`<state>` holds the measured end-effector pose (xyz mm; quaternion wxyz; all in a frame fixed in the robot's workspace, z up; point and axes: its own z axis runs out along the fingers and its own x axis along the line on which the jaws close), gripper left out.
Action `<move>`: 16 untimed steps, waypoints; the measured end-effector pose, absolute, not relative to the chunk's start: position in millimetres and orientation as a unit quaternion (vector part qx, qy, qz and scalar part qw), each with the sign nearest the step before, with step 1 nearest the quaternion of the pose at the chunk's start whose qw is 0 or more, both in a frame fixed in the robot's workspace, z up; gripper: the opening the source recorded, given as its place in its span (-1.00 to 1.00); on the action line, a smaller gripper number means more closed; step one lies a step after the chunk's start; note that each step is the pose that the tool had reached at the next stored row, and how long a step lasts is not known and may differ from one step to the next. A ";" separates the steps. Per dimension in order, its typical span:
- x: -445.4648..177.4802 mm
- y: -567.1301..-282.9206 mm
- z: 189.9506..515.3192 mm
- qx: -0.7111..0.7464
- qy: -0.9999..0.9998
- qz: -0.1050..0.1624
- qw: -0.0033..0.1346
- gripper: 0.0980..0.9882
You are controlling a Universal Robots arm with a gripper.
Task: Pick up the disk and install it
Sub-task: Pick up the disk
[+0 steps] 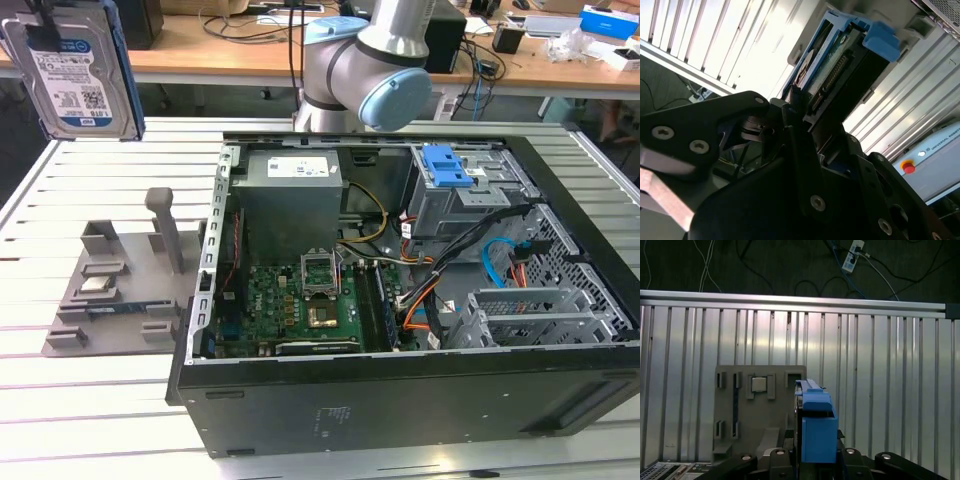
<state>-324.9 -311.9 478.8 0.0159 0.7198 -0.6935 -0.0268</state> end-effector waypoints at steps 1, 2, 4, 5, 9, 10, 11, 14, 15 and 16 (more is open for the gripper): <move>-324.8 -311.7 481.2 0.720 -0.694 -0.027 0.016 -0.39; -324.6 -311.5 483.5 0.720 -0.694 -0.027 0.016 -0.39; -324.2 -311.0 491.5 0.720 -0.694 -0.027 0.017 -0.39; -324.0 -310.9 493.5 0.720 -0.694 -0.028 0.017 -0.39; -323.4 -310.2 502.5 0.720 -0.693 -0.028 0.017 -0.39; -323.3 -310.1 504.3 0.720 -0.693 -0.028 0.017 -0.39; -323.2 -310.0 506.0 0.720 -0.693 -0.028 0.017 -0.39; -322.8 -309.5 513.3 0.720 -0.693 -0.029 0.018 -0.39; -322.7 -309.4 514.8 0.720 -0.693 -0.029 0.018 -0.39; -322.4 -309.1 519.4 0.720 -0.693 -0.029 0.018 -0.39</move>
